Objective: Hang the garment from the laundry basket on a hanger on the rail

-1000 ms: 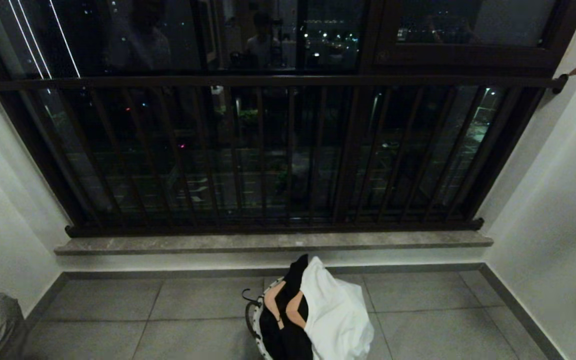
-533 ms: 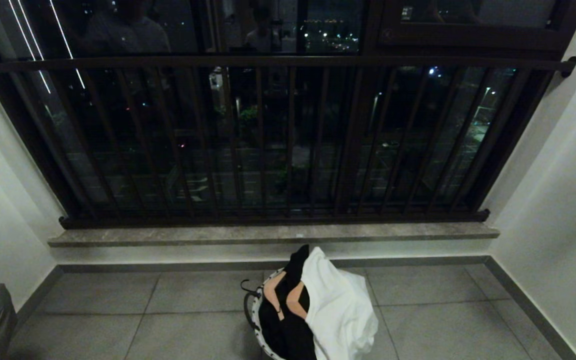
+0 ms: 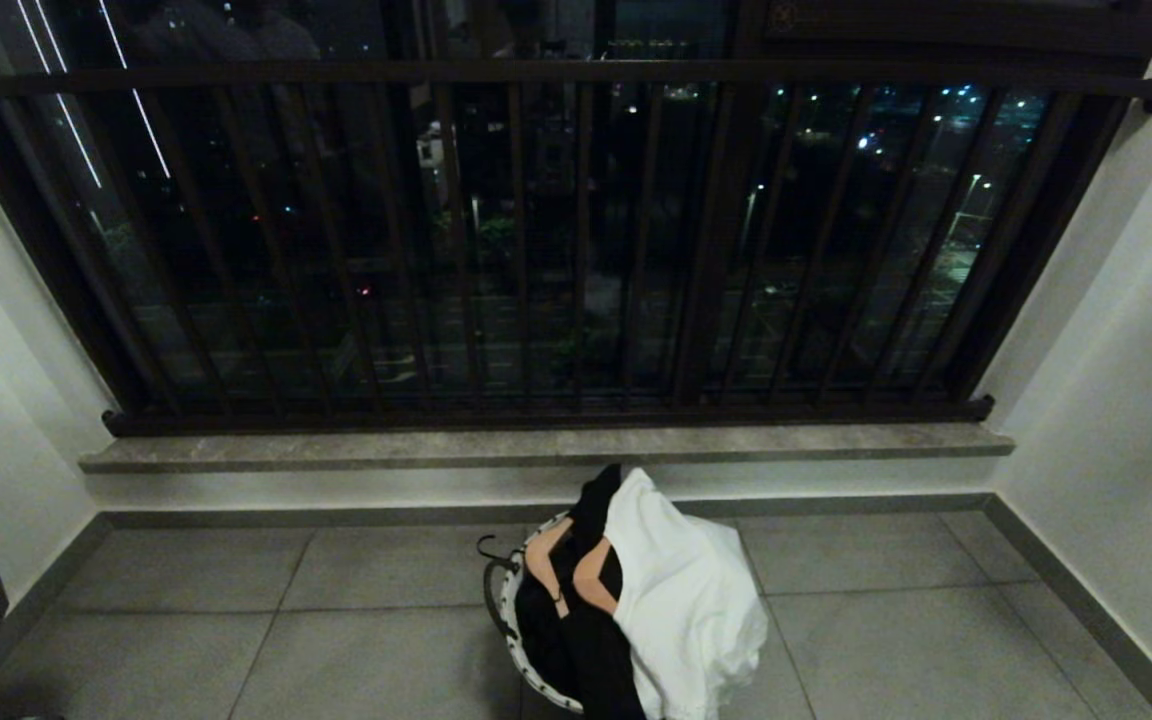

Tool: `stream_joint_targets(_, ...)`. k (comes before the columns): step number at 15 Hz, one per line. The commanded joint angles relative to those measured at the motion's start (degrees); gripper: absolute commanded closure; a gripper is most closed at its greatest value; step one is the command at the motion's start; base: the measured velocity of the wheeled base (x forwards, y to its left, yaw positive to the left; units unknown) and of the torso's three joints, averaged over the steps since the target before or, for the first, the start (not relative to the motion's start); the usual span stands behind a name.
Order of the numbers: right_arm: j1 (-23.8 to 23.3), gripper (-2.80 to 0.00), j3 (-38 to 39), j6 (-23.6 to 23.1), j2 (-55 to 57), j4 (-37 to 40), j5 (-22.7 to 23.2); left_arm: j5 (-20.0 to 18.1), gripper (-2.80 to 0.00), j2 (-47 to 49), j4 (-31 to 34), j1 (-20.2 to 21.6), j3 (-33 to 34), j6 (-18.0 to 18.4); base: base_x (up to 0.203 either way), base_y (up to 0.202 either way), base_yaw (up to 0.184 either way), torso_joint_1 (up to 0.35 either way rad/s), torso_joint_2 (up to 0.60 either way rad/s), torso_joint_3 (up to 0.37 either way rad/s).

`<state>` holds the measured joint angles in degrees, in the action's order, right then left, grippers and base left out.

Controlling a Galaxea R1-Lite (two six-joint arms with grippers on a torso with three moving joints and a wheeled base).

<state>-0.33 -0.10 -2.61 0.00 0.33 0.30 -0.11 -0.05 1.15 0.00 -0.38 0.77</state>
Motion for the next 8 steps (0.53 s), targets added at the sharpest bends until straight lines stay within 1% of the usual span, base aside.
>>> stream_joint_targets(1,0.0,0.00,0.0,0.0,0.1,0.0,0.0,0.0,0.00,0.0,0.0,0.0,0.0,0.0,0.000,0.000,0.000,-0.153,0.49,0.325)
stream_joint_targets(4,0.0,0.00,0.0,0.0,0.1,0.0,0.0,0.0,0.00,0.0,0.0,0.0,-0.1,0.0,0.000,0.000,0.000,-0.136,0.48,0.342)
stream_joint_targets(8,0.0,0.00,0.0,0.0,0.1,0.0,0.0,0.0,0.00,0.0,0.1,-0.1,0.0,0.0,0.000,0.000,0.000,-0.099,0.46,0.357)
